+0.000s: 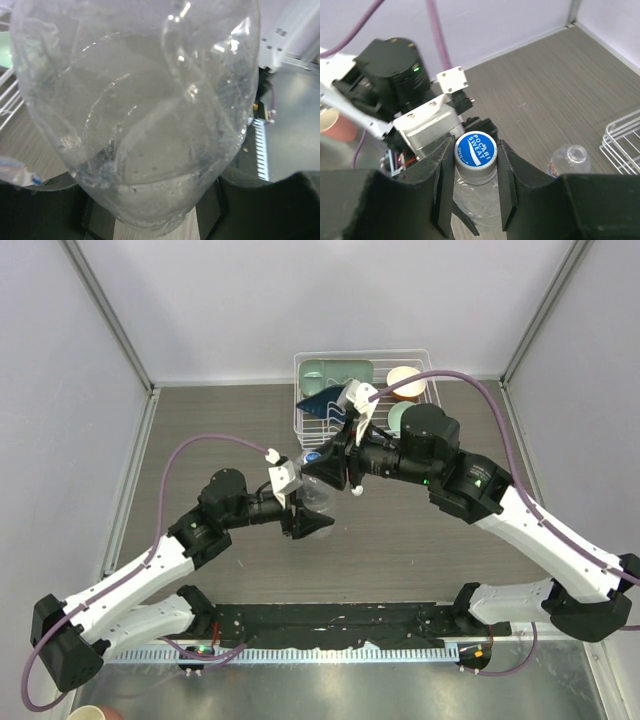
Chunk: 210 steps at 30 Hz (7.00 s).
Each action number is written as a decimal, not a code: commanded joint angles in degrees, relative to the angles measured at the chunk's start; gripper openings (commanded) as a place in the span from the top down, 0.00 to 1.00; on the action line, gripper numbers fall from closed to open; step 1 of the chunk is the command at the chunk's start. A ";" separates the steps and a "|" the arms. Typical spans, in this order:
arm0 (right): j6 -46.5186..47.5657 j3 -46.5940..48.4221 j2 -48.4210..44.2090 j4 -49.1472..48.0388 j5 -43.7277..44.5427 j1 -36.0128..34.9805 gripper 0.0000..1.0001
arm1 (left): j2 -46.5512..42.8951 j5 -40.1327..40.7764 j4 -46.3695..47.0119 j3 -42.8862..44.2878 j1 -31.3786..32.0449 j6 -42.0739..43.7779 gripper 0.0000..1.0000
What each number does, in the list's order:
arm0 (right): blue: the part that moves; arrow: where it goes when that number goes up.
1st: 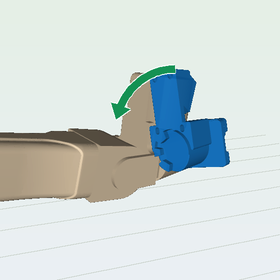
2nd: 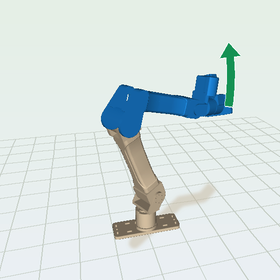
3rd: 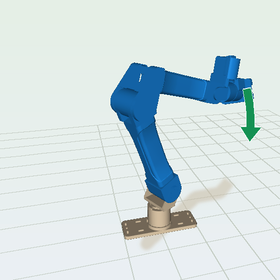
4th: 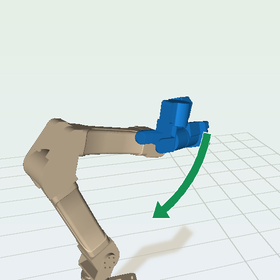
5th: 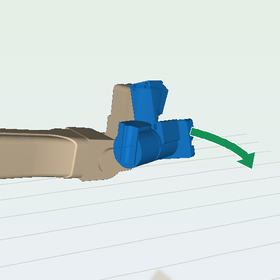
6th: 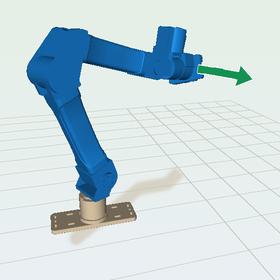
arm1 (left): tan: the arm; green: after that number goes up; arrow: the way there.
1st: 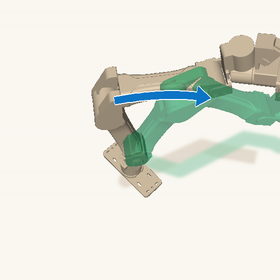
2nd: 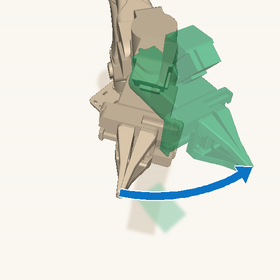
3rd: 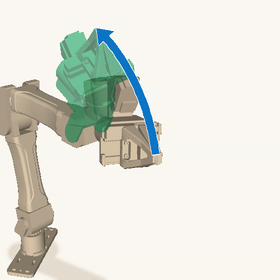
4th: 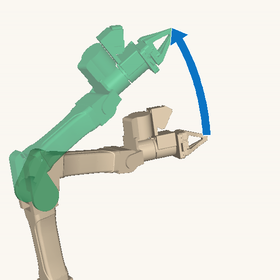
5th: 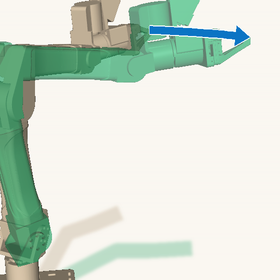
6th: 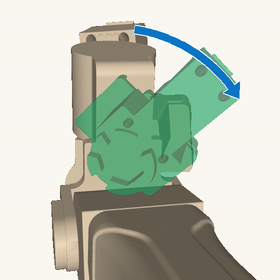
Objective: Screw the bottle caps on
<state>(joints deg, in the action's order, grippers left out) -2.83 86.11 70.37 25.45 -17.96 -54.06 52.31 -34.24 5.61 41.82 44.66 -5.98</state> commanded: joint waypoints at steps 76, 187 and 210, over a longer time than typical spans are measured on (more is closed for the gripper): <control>11.09 23.41 4.95 17.09 -29.68 2.21 0.22 | 1.65 -36.60 4.94 4.58 -0.28 1.67 1.00; 7.93 17.34 -2.43 11.47 -27.04 0.19 0.26 | 1.30 -36.33 5.56 3.35 0.25 -4.31 1.00; 3.97 12.25 1.26 2.50 -34.16 0.45 0.32 | 2.35 -37.48 6.26 5.02 1.39 -3.87 1.00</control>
<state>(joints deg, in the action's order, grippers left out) 2.28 98.78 72.38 31.48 -50.76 -54.04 54.85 -70.59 10.41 44.27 45.76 -9.10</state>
